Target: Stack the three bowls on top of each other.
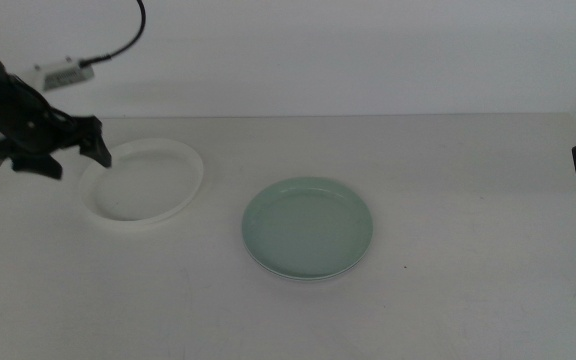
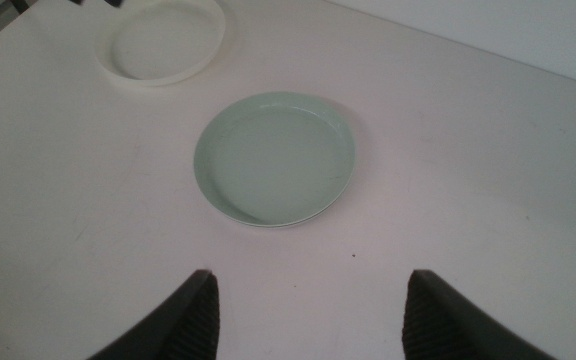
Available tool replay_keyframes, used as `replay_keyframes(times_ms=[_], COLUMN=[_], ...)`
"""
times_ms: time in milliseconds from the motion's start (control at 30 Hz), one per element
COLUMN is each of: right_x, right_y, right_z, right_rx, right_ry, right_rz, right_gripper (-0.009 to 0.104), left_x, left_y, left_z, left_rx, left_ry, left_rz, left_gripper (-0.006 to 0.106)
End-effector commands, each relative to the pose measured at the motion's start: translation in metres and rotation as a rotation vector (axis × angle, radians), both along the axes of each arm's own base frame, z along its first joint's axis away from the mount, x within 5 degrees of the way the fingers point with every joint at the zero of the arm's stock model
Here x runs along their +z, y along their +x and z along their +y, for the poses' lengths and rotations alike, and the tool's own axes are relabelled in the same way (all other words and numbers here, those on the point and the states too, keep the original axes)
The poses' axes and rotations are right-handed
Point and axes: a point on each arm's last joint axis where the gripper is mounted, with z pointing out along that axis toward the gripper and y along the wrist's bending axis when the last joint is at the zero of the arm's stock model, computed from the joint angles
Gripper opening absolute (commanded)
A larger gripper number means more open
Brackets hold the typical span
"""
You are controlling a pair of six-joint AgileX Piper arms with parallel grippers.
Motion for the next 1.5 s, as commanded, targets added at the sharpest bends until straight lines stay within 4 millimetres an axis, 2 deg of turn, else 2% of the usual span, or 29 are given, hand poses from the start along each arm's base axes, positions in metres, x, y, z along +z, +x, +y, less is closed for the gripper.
replay_keyframes(times_ms=[0,167,267,367,533,667,800,900,967,1100,1333,1467], right_x=[0.012,0.012,0.012,0.012,0.012,0.012,0.012,0.012,0.012,0.012,0.012,0.012], right_y=[0.002,0.002,0.002,0.002,0.002,0.002,0.002,0.002,0.002,0.002,0.002,0.002], right_z=[-0.001,-0.001,-0.001,-0.001,-0.001,-0.001,-0.001,-0.001,-0.001,-0.001,-0.001,-0.001], right_rx=[-0.017,-0.017,-0.017,-0.017,-0.017,-0.017,-0.017,-0.017,-0.017,-0.017,-0.017,-0.017], right_ry=[0.026,0.026,0.026,0.026,0.026,0.026,0.026,0.026,0.026,0.026,0.026,0.026], right_rz=[-0.081,-0.081,-0.081,-0.081,-0.081,-0.081,-0.081,-0.081,-0.081,-0.081,-0.081,-0.081], right_gripper=[0.047,0.047,0.047,0.047,0.047,0.047,0.047,0.047,0.047,0.047,0.047,0.047], left_x=[0.024,0.002,-0.002,-0.004,-0.005,0.013,0.048,0.075,0.089,0.105,0.097,0.086], left_y=[0.007,0.011,0.012,0.012,0.012,0.007,-0.007,-0.021,-0.028,-0.039,-0.049,-0.054], left_z=[-0.002,-0.002,-0.002,-0.002,-0.002,-0.003,-0.009,-0.024,-0.04,-0.088,-0.176,-0.211], left_rx=[0.028,0.031,0.032,0.041,0.039,0.011,-0.025,-0.073,-0.109,-0.208,-0.372,-0.411], left_ry=[-0.038,-0.059,-0.061,-0.067,-0.07,-0.06,-0.065,-0.067,-0.067,-0.074,-0.09,-0.068], left_rz=[-0.1,-0.055,-0.046,-0.041,-0.032,-0.06,-0.075,-0.09,-0.108,-0.129,-0.117,-0.103], left_gripper=[0.096,0.079,0.065,0.045,0.0,0.0,0.0,0.0,0.0,0.0,0.0,0.0])
